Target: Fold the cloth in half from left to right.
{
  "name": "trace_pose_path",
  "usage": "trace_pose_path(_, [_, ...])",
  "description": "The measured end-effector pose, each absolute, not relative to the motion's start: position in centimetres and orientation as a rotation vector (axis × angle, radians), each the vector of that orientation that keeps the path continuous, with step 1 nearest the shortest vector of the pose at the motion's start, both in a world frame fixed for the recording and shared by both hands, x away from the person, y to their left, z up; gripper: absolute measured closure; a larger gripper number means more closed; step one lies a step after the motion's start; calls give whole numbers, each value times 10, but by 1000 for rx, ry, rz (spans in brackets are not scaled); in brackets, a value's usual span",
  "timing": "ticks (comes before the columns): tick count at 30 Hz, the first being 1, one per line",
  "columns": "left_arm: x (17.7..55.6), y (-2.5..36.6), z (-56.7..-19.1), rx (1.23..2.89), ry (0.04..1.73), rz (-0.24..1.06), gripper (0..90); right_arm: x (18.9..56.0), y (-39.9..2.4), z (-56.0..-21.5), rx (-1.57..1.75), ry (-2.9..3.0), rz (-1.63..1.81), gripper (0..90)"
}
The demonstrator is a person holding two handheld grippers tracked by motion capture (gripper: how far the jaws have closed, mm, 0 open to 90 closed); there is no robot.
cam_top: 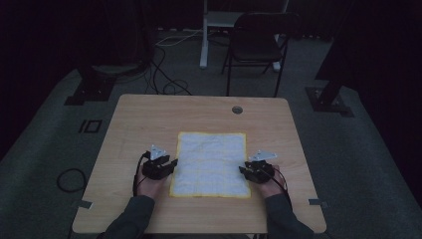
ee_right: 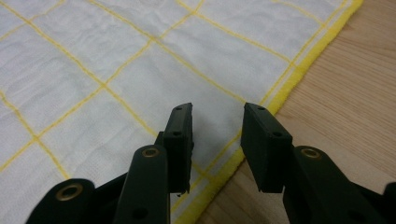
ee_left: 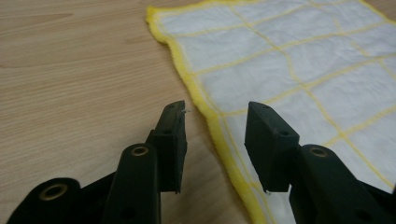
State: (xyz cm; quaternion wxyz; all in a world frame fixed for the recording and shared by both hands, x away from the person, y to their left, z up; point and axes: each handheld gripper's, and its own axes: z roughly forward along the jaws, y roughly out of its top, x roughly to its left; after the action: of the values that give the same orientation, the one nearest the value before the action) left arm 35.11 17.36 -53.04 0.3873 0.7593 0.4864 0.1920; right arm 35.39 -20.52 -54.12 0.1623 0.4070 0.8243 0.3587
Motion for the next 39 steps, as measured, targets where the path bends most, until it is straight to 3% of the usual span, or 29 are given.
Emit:
trace_pose_path(22, [359,153,-544,1960,1251,433,579,353,-205,-541,1161,2350,1026,632])
trace_pose_path(24, [359,153,-543,1957,1261,434,630,353,-205,-541,1161,2350,1025,630])
trace_pose_path(27, [358,153,-544,1957,1268,425,804,353,-205,-541,1159,2350,1024,629])
trace_pose_path(29, [358,153,-544,1964,1261,420,852,353,-205,-541,1159,2351,1026,627])
trace_pose_path(39, [354,154,-539,1935,1250,399,875,354,-207,-541,1167,2361,1039,605])
